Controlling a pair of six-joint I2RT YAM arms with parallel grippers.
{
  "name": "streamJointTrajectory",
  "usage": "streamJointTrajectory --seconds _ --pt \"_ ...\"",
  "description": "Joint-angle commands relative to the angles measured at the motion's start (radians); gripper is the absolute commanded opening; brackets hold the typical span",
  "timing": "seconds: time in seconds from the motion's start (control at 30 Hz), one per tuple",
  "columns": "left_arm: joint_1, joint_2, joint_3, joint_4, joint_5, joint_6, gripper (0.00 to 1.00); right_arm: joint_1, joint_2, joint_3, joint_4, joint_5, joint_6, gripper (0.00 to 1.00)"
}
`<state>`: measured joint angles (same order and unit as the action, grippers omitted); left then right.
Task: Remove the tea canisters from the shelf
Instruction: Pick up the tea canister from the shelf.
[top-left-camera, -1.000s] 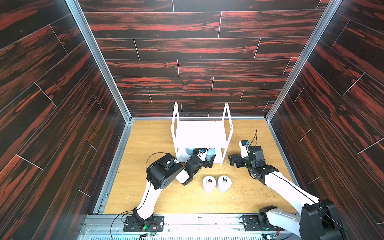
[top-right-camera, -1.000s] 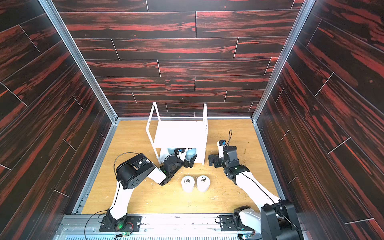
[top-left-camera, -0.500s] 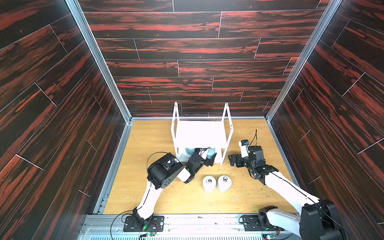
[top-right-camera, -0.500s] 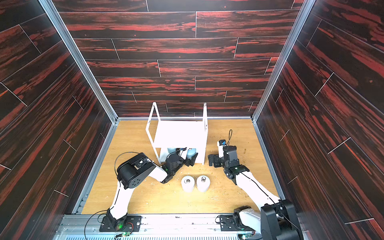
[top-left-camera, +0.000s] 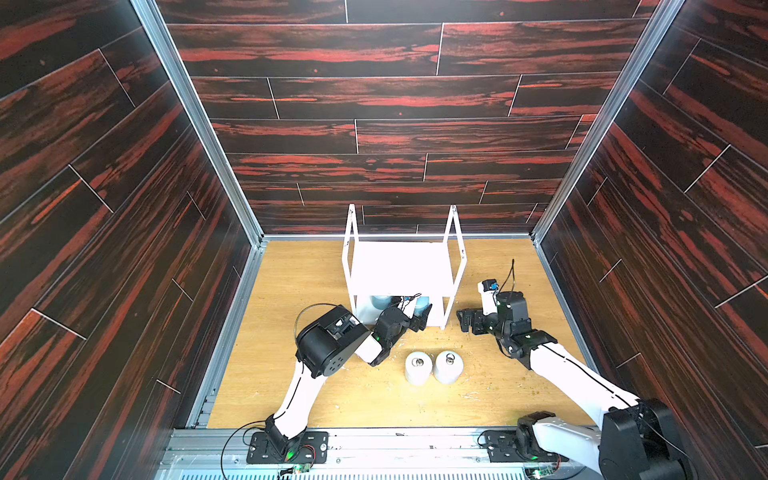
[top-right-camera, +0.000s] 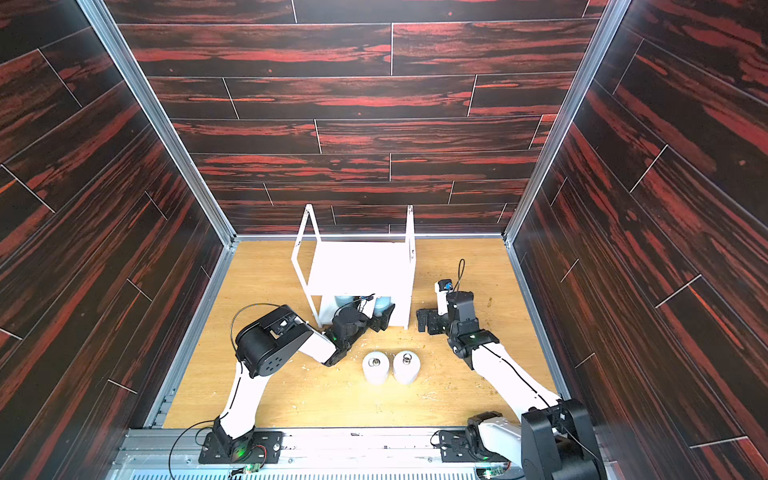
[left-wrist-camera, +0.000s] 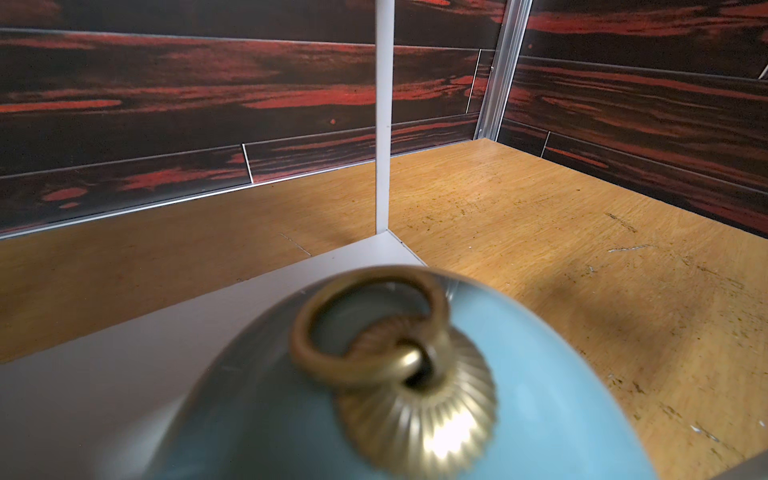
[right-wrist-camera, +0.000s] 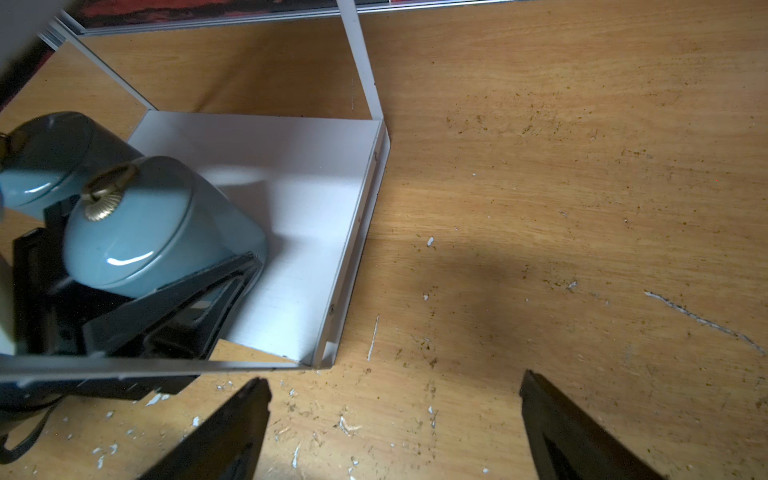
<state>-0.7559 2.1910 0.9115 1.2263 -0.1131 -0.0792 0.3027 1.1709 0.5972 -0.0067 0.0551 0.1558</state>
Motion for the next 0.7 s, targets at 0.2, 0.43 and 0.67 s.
streamJointTrajectory --seconds 0.2,0.43,0.67 --pt "-0.031 -0.038 -0.082 0.044 -0.029 0.005 0.79 -0.005 0.001 -0.001 0.004 -0.015 -0.008 0.98" --pt "-0.055 -0.074 -0.133 0.057 -0.045 0.039 0.76 -0.005 0.000 -0.002 0.007 -0.018 -0.007 0.98" --pt "-0.059 -0.110 -0.183 0.085 -0.047 0.056 0.77 -0.007 -0.004 -0.004 0.005 -0.020 -0.007 0.98"
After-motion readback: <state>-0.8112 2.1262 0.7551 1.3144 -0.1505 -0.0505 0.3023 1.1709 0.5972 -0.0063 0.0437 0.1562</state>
